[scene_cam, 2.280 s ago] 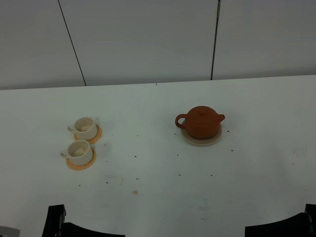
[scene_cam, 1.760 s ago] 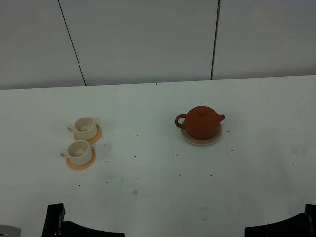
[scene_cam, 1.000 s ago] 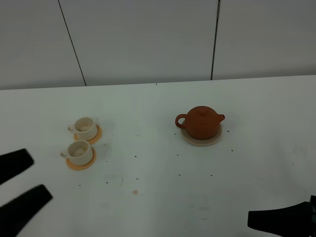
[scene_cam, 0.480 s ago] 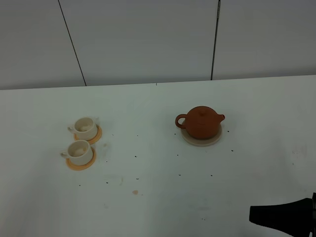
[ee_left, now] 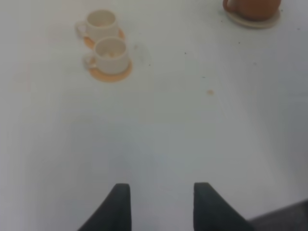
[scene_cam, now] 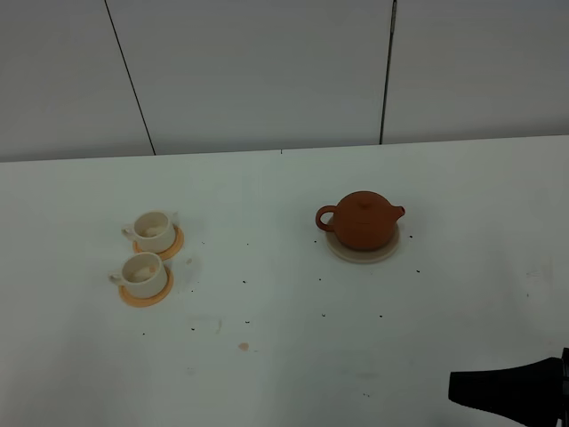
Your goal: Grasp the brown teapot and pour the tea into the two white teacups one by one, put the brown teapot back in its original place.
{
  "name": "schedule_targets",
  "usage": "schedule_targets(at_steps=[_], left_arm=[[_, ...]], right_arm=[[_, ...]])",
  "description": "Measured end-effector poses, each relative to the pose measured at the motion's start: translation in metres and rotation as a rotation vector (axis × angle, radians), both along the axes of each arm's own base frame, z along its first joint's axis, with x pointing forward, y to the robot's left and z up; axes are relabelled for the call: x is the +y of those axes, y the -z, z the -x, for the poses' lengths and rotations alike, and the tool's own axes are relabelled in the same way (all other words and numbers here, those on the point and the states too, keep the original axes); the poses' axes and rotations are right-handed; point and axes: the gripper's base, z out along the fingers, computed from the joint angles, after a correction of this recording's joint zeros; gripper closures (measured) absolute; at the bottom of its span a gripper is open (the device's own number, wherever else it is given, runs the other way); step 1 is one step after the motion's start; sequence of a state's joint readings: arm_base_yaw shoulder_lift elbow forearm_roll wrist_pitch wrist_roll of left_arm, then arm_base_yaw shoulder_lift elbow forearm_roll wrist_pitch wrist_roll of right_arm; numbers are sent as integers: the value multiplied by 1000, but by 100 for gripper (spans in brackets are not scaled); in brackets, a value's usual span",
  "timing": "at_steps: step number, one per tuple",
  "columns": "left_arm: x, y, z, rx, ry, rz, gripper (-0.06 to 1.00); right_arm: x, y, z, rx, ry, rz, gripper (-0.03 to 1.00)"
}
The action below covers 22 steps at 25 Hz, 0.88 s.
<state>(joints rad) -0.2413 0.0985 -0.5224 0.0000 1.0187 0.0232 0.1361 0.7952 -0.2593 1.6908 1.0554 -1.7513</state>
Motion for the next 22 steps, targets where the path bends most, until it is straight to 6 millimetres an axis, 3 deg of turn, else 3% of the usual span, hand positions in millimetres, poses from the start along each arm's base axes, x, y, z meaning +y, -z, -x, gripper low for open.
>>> schedule_targets(at_steps=[13,22], left_arm=[[0,4,0,24,-2,-8,57],[1,4,0,24,-124,-7,57]], right_arm=[[0,-1,-1,11,12,-23,44],[-3,-7,-7,28,91,-93,44]])
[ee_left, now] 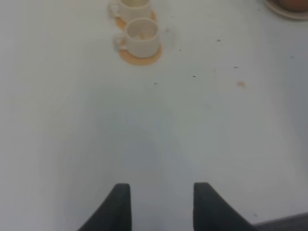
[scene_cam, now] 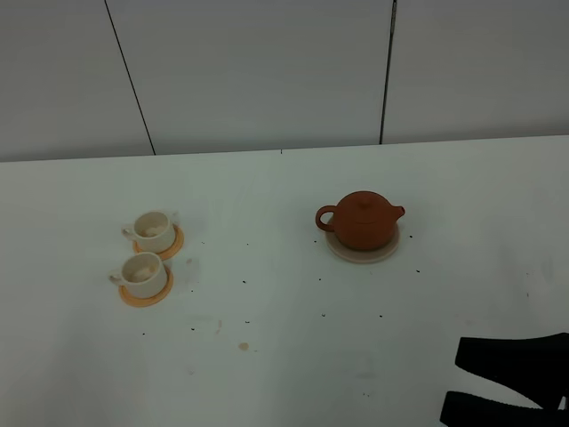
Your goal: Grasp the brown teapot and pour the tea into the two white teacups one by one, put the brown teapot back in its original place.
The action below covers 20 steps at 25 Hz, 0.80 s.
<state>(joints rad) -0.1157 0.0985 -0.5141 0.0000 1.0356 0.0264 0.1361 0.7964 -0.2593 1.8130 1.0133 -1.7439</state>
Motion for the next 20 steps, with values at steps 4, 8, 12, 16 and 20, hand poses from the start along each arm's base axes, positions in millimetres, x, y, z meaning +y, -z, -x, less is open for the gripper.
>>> schedule_targets(at_steps=[4,8,12,16,20], left_arm=[[0,0,0,0,-24,0,57],[0,0,0,0,-24,0,57],[0,0,0,0,-24,0,57],[0,0,0,0,-24,0,57],[0,0,0,0,-24,0,57]], right_arm=[[-2,2,-4,8,45,23,45],[-4,4,-7,16,88,45,49],[-8,-5,-17,23,179,59,51],[-13,-24,-34,65,282,39,52],[-14,-37,-57,175,336,71,52]])
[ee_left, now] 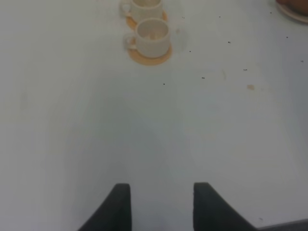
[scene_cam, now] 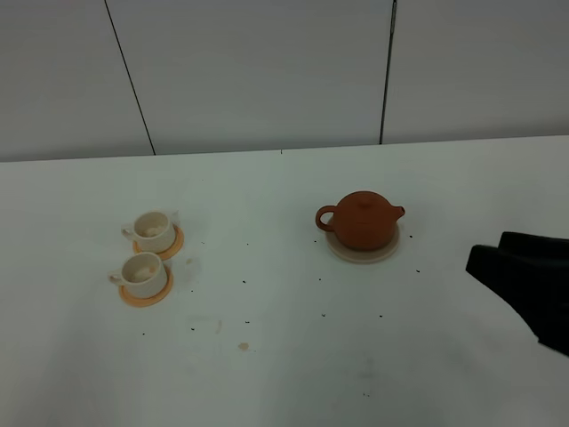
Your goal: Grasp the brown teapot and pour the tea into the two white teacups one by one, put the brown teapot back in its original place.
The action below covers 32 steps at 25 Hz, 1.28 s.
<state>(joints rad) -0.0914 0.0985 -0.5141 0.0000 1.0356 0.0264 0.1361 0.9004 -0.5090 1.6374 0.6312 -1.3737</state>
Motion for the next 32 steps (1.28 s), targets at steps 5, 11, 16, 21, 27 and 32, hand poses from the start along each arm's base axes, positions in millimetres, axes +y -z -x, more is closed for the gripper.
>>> schedule_targets(at_steps=[5,11,16,21,27,32], left_arm=[[0,0,0,0,0,0,57],[0,0,0,0,0,0,57],[0,0,0,0,0,0,57],[0,0,0,0,0,0,57],[0,0,0,0,0,0,57],[0,0,0,0,0,0,57]], right_arm=[[6,-10,-49,243,16,28,52],[20,-5,-114,460,-57,153,52],[61,-18,-150,304,-249,358,54],[107,-28,-188,253,-312,366,58],[133,-9,-234,390,-355,439,65],[144,1,-255,408,-420,502,72]])
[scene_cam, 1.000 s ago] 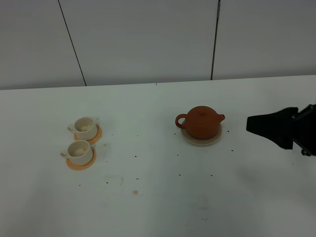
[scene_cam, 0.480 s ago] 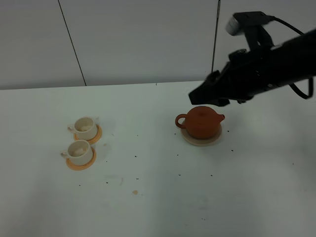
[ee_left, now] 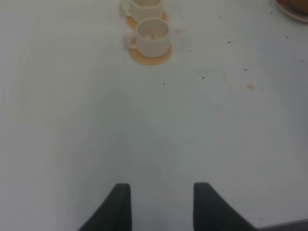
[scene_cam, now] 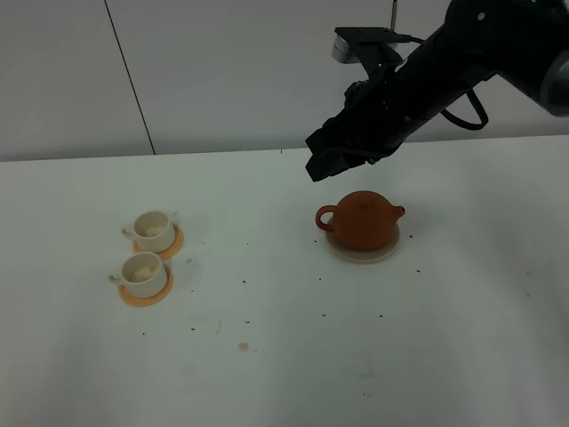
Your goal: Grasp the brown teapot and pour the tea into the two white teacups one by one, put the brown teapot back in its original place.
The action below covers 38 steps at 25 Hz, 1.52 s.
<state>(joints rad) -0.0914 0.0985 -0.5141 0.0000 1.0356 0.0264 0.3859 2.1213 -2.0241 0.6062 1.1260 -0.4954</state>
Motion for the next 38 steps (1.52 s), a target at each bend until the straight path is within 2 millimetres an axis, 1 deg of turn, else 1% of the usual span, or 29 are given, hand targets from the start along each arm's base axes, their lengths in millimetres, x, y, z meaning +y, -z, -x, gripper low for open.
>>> schedule_targets(at_steps=[3,6,9,11,14,16,21,25,31,37,38], left_arm=[[0,0,0,0,0,0,57],[0,0,0,0,0,0,57],[0,0,0,0,0,0,57],[0,0,0,1,0,0,57],[0,0,0,1,0,0,57],[0,0,0,1,0,0,57],[0,0,0,1,0,0,57],[0,0,0,1,0,0,57],[0,0,0,1,0,0,57],[0,0,0,1,0,0,57],[0,0,0,1,0,0,57]], right_arm=[[3,-5,-10,-39,13,-1,77],[2,-4,-20,-90,62,21,83],[-2,4,-30,-120,123,76,89],[-5,16,-36,-114,170,122,92],[-3,34,-42,-84,224,158,96],[3,42,-43,-79,227,165,97],[34,53,-38,-135,190,140,97],[53,70,-39,-180,170,135,97],[56,86,-48,-237,180,142,97],[54,114,-52,-221,151,234,97],[53,115,-52,-219,146,246,97]])
